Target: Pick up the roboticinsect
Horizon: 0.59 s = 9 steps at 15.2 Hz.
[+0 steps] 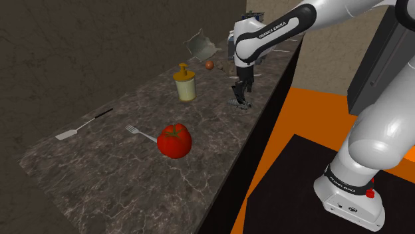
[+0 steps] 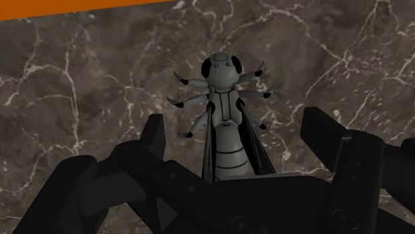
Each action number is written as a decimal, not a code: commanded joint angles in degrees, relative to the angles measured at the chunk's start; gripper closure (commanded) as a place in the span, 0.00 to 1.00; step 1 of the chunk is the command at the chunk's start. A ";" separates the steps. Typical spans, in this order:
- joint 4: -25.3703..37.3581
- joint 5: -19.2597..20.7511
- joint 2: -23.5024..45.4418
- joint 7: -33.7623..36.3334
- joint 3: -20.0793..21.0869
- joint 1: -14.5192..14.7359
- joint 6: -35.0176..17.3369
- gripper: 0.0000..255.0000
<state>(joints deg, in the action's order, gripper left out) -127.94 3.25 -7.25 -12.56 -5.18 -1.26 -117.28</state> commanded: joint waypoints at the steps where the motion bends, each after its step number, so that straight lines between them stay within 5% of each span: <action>1: -0.68 -0.03 0.57 0.07 0.01 0.03 -1.28 0.00; 2: -0.67 -0.03 0.59 0.07 0.01 0.03 -1.28 0.00; 3: -0.61 -0.03 0.59 0.08 0.02 0.03 -1.22 1.00; 9: -0.58 -0.04 0.58 0.12 0.05 0.05 -1.18 1.00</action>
<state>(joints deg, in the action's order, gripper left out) -128.49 3.22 -6.69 -12.43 -5.14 -1.21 -118.44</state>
